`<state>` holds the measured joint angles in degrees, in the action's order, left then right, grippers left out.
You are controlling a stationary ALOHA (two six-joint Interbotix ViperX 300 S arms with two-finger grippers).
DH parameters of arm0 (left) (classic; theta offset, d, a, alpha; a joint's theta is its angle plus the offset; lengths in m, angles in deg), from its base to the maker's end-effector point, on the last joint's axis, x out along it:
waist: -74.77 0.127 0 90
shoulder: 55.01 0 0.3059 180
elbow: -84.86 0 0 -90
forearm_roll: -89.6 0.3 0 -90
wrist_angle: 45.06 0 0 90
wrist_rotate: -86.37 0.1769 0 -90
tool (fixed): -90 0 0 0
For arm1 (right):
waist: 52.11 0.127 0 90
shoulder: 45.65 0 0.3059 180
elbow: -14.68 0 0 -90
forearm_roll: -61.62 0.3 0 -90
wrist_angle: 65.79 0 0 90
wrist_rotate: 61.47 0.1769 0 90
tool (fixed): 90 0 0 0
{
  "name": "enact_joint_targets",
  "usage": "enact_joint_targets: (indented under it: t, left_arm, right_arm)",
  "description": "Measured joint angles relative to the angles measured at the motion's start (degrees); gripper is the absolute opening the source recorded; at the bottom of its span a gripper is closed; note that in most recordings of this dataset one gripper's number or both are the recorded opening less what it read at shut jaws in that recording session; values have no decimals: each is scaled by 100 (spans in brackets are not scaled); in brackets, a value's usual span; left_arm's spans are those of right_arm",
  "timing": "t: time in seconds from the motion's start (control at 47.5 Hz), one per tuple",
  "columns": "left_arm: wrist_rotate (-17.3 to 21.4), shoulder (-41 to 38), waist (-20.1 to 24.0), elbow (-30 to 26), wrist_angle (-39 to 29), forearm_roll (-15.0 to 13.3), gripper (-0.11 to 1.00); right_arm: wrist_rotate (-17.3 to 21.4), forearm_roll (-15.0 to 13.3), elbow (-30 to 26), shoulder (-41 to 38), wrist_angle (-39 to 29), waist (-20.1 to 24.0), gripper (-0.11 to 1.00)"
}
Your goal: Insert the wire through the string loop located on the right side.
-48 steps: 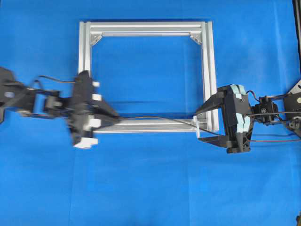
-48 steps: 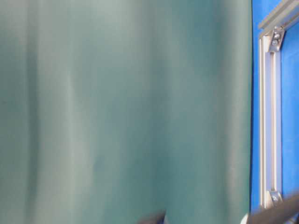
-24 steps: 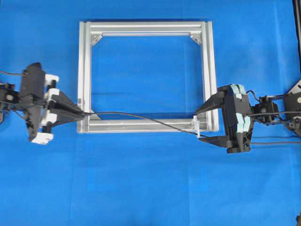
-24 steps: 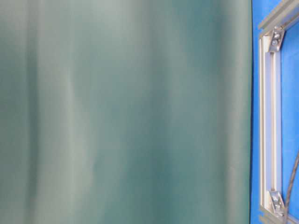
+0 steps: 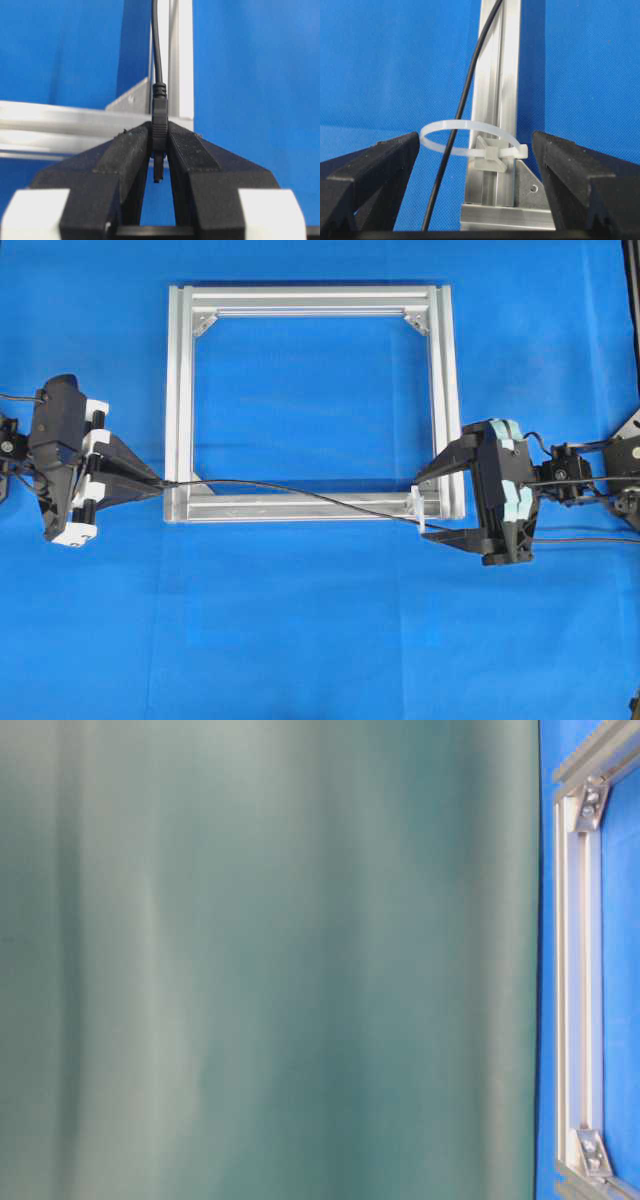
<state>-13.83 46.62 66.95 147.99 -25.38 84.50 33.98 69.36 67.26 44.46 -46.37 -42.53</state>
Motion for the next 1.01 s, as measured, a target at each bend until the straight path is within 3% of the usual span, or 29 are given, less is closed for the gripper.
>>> enact_joint_targets:
  t: [0.315, 0.4, 0.526, 0.61, 0.757, 1.009]
  left_arm:
    - [0, 0, -9, 0, -62, -9, 11]
    - [-9, 0, -9, 0, -62, -9, 32]
    - [-9, 0, -9, 0, -88, -9, 72]
    - [35, -9, -9, 0, -88, -9, 87]
    - [35, 0, 0, 0, -88, -9, 79]
    - [44, 70, -9, 0, -97, 0, 80]
  right_arm:
    - [0, 0, 0, 0, 9, 0, 84]
    - [0, 0, 0, 0, 0, 0, 84]
    - [0, 0, 9, 0, 0, 0, 84]
    - [0, 0, 9, 0, 0, 0, 84]
    - [0, 0, 9, 0, 0, 0, 84]
    - [0, 0, 0, 70, -62, 0, 84]
